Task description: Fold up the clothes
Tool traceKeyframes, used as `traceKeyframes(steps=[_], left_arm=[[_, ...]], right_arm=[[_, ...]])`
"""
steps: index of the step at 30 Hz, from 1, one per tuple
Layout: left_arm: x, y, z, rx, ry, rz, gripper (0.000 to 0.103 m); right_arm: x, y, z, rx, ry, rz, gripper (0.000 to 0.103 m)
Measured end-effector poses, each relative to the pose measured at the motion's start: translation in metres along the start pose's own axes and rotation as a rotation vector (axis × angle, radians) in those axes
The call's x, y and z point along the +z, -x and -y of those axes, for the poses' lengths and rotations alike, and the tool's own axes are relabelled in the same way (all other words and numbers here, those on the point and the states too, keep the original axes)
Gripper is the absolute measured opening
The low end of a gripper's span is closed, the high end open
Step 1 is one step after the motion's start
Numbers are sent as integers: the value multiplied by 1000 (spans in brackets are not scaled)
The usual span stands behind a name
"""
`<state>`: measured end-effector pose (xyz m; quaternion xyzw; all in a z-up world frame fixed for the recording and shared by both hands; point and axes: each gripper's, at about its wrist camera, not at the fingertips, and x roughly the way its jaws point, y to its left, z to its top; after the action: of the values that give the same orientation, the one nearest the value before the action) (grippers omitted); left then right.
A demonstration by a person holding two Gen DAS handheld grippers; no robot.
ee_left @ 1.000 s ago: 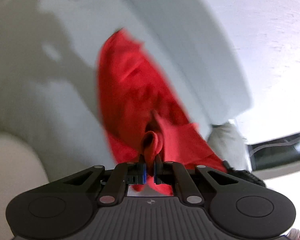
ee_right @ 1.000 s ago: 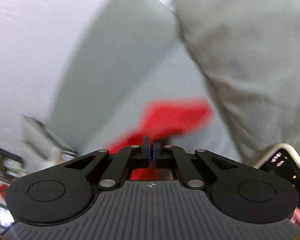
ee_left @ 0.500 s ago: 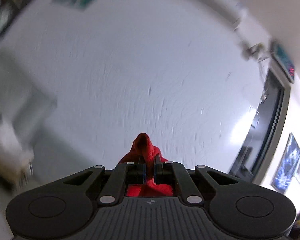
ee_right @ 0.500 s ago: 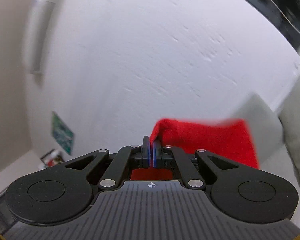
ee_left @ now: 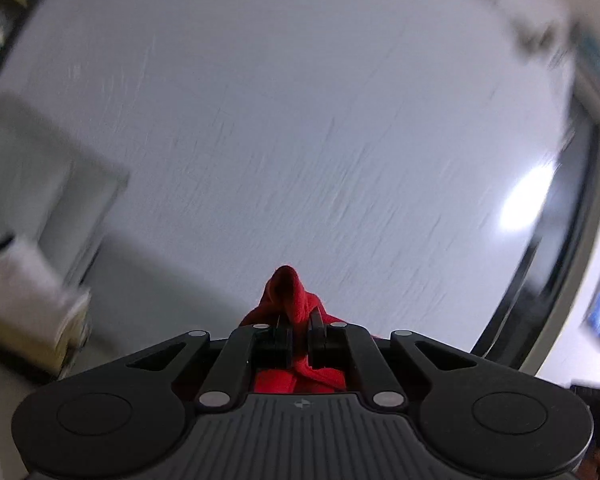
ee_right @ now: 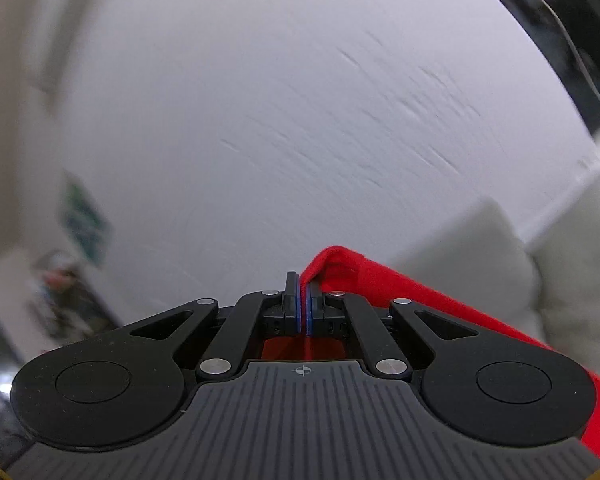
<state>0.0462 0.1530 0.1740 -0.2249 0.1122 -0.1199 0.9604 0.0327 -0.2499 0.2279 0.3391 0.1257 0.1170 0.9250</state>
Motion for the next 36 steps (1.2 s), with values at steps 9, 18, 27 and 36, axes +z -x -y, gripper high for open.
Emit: traceKeyframes(steps=[9, 18, 27, 36], left_arm=[[66, -82, 7, -49, -81, 106, 4], [-33, -84, -18, -43, -156, -49, 5], [-222, -78, -122, 177, 112, -443, 4], [-233, -21, -121, 248, 136, -511, 4]], right_arm=[[43, -97, -22, -82, 164, 121, 2], [-22, -76, 56, -138, 101, -13, 2], [-205, -93, 203, -427, -122, -387, 2], [-247, -54, 221, -484, -102, -457, 2]])
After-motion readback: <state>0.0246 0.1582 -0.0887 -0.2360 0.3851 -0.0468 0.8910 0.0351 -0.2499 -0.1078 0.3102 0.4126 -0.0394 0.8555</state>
